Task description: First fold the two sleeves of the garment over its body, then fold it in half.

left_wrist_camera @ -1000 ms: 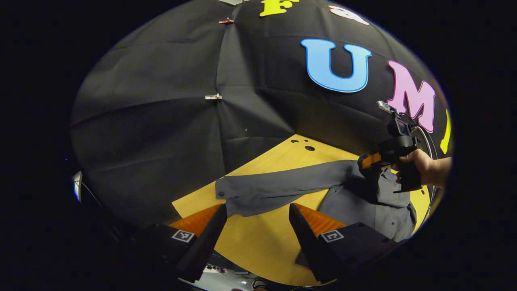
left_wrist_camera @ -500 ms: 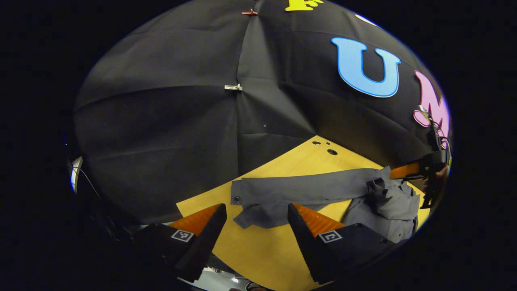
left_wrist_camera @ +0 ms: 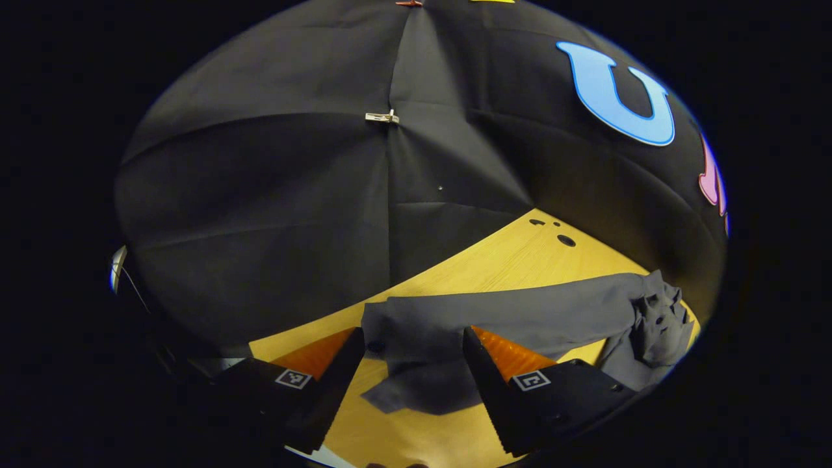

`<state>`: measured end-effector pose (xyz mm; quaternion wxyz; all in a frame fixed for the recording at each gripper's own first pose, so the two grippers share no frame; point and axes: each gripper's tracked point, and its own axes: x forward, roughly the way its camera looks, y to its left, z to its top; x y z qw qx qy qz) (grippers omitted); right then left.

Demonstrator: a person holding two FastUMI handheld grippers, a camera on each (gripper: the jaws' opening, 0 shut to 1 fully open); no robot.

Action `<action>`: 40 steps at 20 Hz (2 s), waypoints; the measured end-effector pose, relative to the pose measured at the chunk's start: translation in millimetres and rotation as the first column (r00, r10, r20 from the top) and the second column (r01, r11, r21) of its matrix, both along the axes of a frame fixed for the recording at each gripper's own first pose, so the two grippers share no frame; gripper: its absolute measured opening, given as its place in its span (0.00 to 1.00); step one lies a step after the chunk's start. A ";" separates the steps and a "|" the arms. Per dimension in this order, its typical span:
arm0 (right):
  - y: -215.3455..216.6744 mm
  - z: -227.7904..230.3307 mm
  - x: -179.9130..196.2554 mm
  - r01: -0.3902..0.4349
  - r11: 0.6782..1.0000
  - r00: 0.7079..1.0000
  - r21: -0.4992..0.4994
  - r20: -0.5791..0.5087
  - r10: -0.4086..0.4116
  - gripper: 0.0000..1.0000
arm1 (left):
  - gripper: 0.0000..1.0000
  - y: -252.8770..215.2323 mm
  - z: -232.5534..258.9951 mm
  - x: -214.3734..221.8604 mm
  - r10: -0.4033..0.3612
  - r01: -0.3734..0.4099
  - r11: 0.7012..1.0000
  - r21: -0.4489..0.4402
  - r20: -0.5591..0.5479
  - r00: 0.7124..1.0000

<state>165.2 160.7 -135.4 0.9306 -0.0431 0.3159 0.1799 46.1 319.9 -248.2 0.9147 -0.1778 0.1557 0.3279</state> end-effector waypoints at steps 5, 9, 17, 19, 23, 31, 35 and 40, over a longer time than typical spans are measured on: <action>-79.0 6.4 -32.7 0.109 0.994 0.994 -0.014 0.019 -0.109 0.99 | 0.92 3.4 -25.9 24.9 -0.082 0.081 0.997 -0.018 -0.079 0.994; -126.1 7.1 -70.5 0.194 0.981 0.981 -0.011 0.022 -0.194 0.99 | 0.97 1.8 -36.3 27.6 -0.126 0.127 0.992 -0.003 -0.136 0.983; -169.6 -32.0 -133.0 0.289 0.957 0.955 0.003 -0.071 -0.288 0.99 | 0.42 -17.7 -34.3 44.5 -0.232 0.237 0.971 0.010 -0.171 0.958; -170.5 -38.1 -130.6 0.296 0.955 0.952 0.019 -0.082 -0.294 0.99 | 0.13 -20.7 -32.5 44.8 -0.222 0.218 0.975 -0.050 -0.124 0.967; -172.3 -37.6 -126.5 0.283 0.959 0.957 0.025 -0.080 -0.280 0.99 | 0.06 -18.2 -15.6 44.8 -0.180 0.176 0.983 -0.046 -0.116 0.977; -196.6 -50.4 -98.1 0.299 0.954 0.952 0.037 -0.081 -0.295 1.00 | 0.06 -77.9 111.3 87.8 -0.248 0.250 0.968 -0.003 0.101 0.963; -211.9 -60.9 -96.9 0.320 0.946 0.943 0.047 -0.108 -0.314 1.00 | 0.05 -143.5 168.5 121.0 -0.362 0.360 0.932 0.046 0.180 0.914; -233.4 -72.3 -96.0 0.349 0.936 0.932 0.052 -0.125 -0.340 0.99 | 0.02 -239.6 188.8 157.4 -0.532 0.508 0.841 0.189 0.113 0.839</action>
